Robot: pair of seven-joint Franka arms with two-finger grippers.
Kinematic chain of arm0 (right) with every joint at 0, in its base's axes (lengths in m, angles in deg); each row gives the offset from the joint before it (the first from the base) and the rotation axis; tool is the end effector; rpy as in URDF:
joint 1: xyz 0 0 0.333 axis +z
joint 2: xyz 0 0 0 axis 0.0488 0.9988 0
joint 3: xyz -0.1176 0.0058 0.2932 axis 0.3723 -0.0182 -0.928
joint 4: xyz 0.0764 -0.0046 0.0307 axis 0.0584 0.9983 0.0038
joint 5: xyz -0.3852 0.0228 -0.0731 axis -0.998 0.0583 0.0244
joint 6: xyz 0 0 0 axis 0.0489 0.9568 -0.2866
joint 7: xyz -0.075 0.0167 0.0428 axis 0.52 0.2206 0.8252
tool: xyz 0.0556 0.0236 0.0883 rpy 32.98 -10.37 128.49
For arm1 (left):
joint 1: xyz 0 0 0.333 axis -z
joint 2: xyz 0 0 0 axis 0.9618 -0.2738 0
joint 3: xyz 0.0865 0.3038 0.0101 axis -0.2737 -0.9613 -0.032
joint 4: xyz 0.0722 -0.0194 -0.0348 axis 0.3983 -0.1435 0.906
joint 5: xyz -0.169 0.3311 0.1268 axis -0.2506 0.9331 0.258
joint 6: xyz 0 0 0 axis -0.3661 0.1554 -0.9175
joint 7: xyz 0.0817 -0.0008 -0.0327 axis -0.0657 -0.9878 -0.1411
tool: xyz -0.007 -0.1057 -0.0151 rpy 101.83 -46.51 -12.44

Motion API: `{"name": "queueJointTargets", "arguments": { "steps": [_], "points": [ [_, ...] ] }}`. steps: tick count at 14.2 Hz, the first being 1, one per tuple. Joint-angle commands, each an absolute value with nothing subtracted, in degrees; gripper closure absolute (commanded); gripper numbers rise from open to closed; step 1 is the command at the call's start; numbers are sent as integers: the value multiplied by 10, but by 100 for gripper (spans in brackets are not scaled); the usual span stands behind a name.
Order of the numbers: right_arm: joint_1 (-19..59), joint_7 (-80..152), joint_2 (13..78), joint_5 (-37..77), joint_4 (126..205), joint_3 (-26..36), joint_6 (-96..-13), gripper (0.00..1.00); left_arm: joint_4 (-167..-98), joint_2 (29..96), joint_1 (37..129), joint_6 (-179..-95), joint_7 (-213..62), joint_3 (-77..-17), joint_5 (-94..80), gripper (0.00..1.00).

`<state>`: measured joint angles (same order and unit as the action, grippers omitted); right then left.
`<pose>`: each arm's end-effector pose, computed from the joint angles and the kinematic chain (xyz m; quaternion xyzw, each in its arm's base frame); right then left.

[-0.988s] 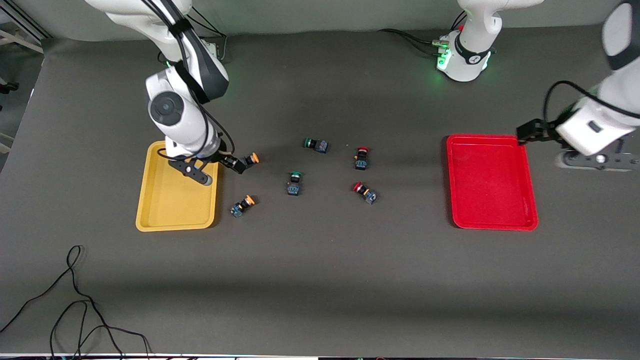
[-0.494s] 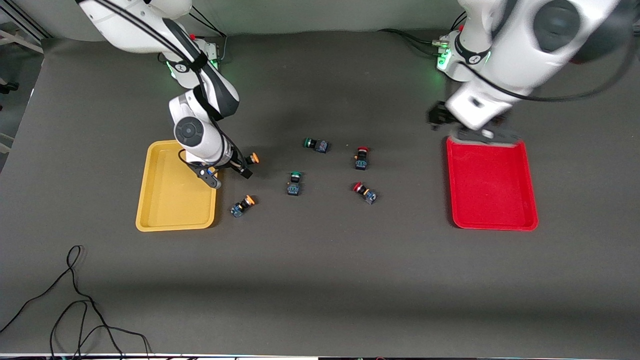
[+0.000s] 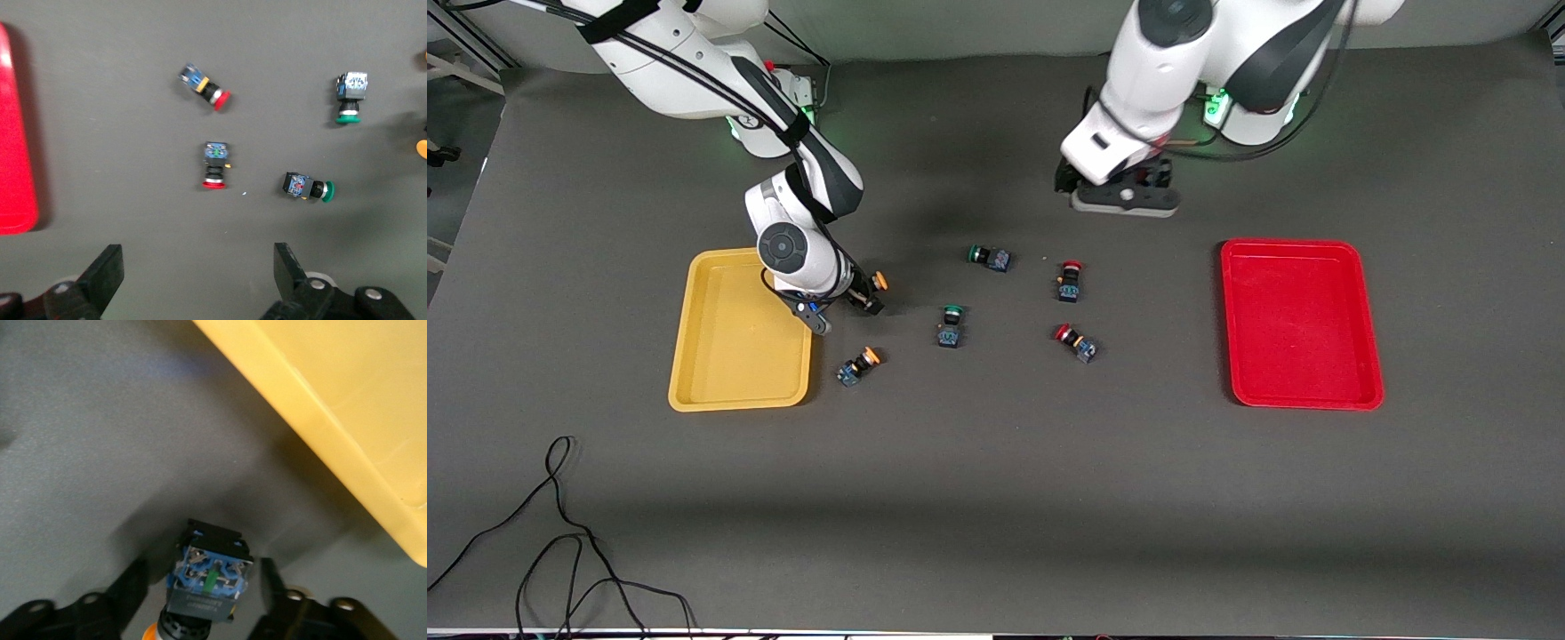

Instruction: Place red and yellow buttons in trays

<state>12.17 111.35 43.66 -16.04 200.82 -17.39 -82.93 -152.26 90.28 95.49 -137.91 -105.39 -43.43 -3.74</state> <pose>0.4384 0.2247 0.1643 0.9163 -0.3843 -0.1079 0.0337 0.3915 -0.3740 0.4452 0.9986 -0.0354 -0.0164 0.0359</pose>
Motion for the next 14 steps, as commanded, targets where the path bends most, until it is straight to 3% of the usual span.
{"name": "queueJointTargets", "arguments": {
  "steps": [1, 4, 7, 11, 12, 13, 14],
  "points": [
    [126, 1131, 422, -157, 2003, -175, -799, 99, -1592, 863, 996, -1492, -1103, -444, -10, 0],
    [123, 1123, 390, -156, 2001, -174, -768, 100, -1601, 763, 1007, -1585, -1161, -444, 65, 0],
    [108, 1083, 324, -155, 1972, -165, -650, 100, -1600, 677, 1007, -1660, -1195, -445, 123, 0],
    [104, 953, 301, -160, 1991, -65, -633, 100, -1591, 632, 1007, -1688, -1195, -449, 138, 0],
    [104, 903, 302, -160, 1998, -33, -643, 100, -1588, 629, 1007, -1688, -1195, -449, 138, 4],
    [104, 859, 304, -161, 2011, -1, -659, 100, -1585, 622, 1007, -1688, -1195, -449, 138, 17],
    [104, 827, 309, -160, 2023, 21, -683, 100, -1581, 616, 1007, -1687, -1196, -451, 138, 42]
  ]
}}
